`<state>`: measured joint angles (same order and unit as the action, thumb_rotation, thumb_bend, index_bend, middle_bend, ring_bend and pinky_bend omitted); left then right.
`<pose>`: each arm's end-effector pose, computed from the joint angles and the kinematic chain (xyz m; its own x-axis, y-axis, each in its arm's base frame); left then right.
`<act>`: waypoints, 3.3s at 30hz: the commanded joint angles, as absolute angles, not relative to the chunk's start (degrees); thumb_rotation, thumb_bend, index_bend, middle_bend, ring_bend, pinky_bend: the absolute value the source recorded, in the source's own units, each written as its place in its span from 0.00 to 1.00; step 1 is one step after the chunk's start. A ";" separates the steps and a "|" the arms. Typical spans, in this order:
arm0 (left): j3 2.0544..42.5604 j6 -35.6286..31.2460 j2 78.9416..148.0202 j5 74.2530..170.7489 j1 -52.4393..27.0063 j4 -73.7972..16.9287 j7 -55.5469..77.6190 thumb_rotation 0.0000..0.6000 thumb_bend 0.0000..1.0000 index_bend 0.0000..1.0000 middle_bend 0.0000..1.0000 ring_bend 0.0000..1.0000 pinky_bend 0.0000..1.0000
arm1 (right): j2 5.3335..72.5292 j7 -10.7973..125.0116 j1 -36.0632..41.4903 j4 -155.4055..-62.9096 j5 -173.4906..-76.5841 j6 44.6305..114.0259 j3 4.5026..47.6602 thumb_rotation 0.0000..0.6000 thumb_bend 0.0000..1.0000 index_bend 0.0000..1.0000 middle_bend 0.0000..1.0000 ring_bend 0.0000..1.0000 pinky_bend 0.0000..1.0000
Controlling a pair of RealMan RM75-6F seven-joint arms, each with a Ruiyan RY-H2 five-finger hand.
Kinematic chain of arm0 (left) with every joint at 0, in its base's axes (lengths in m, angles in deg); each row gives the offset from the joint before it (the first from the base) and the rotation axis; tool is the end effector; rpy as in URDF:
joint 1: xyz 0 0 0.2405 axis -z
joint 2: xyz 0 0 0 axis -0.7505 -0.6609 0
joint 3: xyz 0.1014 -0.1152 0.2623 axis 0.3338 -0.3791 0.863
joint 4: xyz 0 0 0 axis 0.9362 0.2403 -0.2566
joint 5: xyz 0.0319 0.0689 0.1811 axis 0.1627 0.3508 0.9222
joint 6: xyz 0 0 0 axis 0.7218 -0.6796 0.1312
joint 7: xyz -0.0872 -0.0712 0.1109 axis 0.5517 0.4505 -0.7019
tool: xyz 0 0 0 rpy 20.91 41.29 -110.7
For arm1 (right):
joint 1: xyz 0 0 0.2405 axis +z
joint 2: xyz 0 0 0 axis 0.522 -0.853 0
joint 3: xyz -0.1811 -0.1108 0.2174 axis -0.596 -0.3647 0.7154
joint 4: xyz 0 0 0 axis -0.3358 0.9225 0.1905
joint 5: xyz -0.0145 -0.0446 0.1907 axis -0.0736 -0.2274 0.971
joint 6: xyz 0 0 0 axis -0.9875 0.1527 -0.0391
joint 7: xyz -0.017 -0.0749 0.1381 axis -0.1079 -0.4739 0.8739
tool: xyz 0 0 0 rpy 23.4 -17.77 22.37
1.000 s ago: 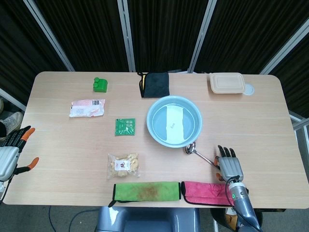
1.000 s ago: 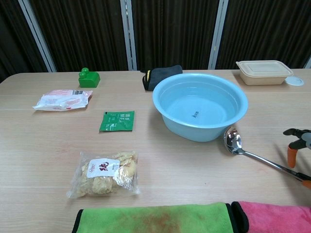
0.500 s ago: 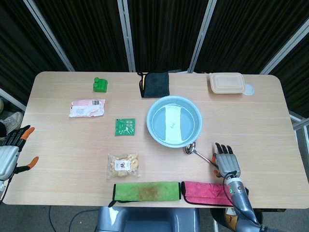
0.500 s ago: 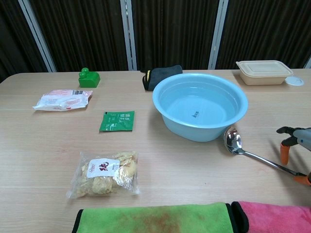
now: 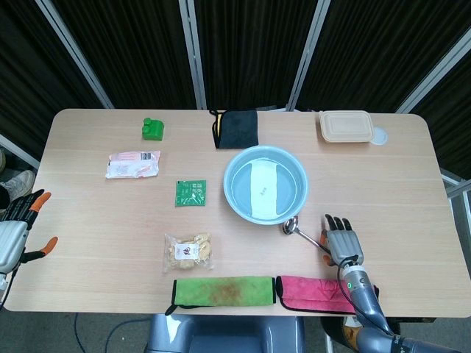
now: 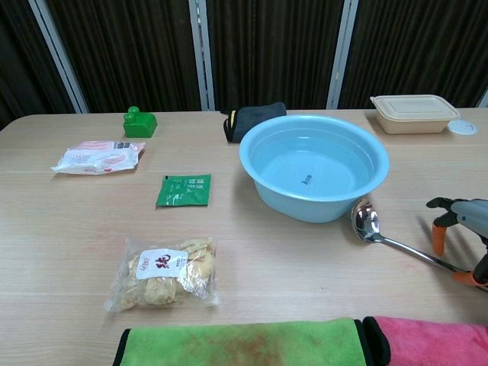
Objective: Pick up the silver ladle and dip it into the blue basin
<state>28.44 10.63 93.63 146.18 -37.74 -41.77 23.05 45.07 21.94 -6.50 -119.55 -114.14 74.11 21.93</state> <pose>-0.3617 0.2342 0.1903 0.3287 0.1043 0.9387 0.9443 -0.0504 -0.3251 -0.3195 -0.2969 -0.0119 0.4754 -0.4458 0.7584 -0.8518 -0.0175 0.5236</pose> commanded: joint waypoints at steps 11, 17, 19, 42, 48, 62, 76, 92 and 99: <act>28.12 10.12 93.96 145.30 -37.53 -41.48 22.38 1.00 0.31 0.00 0.00 0.00 0.00 | 46.08 22.39 -4.92 -117.34 -112.80 72.88 21.55 1.00 0.24 0.45 0.00 0.00 0.00; 28.18 9.83 93.97 145.30 -37.39 -41.41 22.36 1.00 0.31 0.00 0.00 0.00 0.00 | 46.60 23.04 -4.54 -116.28 -112.43 72.43 21.22 1.00 0.25 0.45 0.00 0.00 0.00; 28.19 9.91 93.94 145.33 -37.43 -41.42 22.37 1.00 0.31 0.00 0.00 0.00 0.00 | 46.73 23.21 -4.49 -116.04 -112.41 72.38 21.08 1.00 0.25 0.45 0.00 0.00 0.00; 28.14 10.14 93.67 145.51 -37.46 -41.16 23.58 1.00 0.31 0.00 0.00 0.00 0.00 | 48.10 22.84 -3.83 -114.85 -111.45 72.70 20.16 1.00 0.28 0.52 0.00 0.00 0.00; 28.21 10.17 93.67 145.69 -37.43 -41.13 23.54 1.00 0.31 0.00 0.00 0.00 0.00 | 48.36 23.24 -3.80 -114.35 -111.56 72.63 19.97 1.00 0.30 0.55 0.00 0.00 0.00; 28.37 10.34 93.60 146.03 -37.45 -41.28 23.40 1.00 0.31 0.00 0.00 0.00 0.00 | 48.10 24.34 -4.16 -114.15 -112.73 73.13 19.59 1.00 0.42 0.62 0.00 0.00 0.00; 28.59 11.10 93.37 146.74 -37.70 -41.59 23.73 1.00 0.31 0.00 0.00 0.00 0.00 | 45.49 20.47 -4.87 -118.99 -112.78 77.15 18.97 1.00 0.45 0.63 0.00 0.00 0.00; 28.92 12.04 92.95 147.76 -38.00 -41.85 24.64 1.00 0.31 0.00 0.00 0.00 0.00 | 39.59 13.71 -6.60 -128.73 -112.95 84.83 17.84 1.00 0.49 0.65 0.00 0.00 0.00; 29.07 12.27 92.78 148.14 -38.07 -41.85 25.03 1.00 0.31 0.00 0.00 0.00 0.00 | 37.18 9.98 -7.37 -132.63 -113.00 88.00 16.74 1.00 0.50 0.66 0.00 0.00 0.00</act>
<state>29.07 12.27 92.78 148.15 -38.07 -41.85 25.03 37.58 10.40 -7.19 -132.17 -112.99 87.64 16.94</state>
